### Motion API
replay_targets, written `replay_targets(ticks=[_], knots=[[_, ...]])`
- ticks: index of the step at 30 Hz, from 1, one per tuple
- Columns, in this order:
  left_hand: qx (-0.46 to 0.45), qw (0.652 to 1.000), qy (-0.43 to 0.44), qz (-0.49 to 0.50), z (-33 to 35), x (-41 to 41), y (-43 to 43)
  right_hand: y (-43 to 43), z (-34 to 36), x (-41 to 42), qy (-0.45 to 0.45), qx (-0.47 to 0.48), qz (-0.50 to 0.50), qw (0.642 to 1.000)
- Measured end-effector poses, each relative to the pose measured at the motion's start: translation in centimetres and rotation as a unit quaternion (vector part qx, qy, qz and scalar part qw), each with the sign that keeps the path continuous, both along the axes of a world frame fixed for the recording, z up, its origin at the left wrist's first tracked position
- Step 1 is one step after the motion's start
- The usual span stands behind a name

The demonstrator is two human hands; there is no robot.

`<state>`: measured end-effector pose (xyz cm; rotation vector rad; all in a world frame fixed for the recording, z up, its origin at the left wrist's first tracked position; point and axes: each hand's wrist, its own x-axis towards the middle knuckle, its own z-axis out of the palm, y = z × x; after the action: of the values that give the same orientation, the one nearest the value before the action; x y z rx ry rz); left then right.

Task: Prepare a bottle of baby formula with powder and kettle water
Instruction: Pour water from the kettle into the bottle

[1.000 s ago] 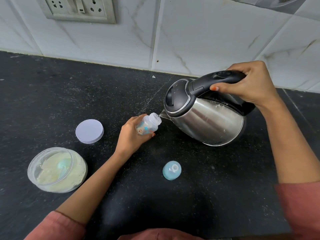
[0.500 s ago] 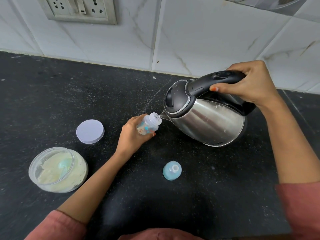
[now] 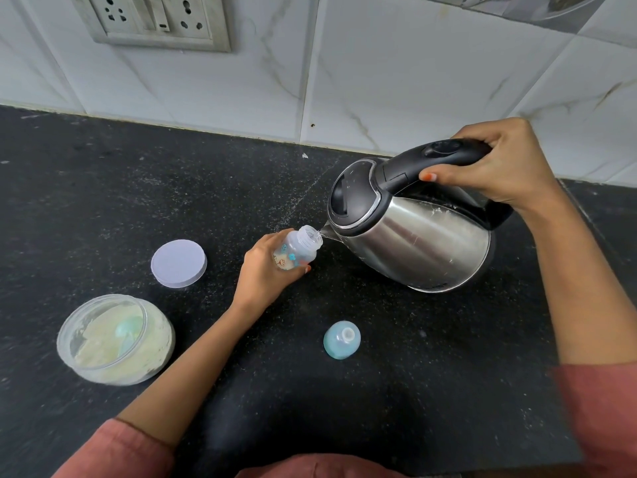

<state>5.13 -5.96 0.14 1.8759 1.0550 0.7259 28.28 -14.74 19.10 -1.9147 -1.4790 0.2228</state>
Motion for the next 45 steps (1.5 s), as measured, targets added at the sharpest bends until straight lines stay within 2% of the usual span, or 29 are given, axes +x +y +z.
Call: replay_targets(ticks=[45], knots=[[-0.003,1.000,-0.010,0.000,-0.4,0.3,-0.2,0.0,1.1,-0.2,-0.009,-0.021,0.014,1.000]])
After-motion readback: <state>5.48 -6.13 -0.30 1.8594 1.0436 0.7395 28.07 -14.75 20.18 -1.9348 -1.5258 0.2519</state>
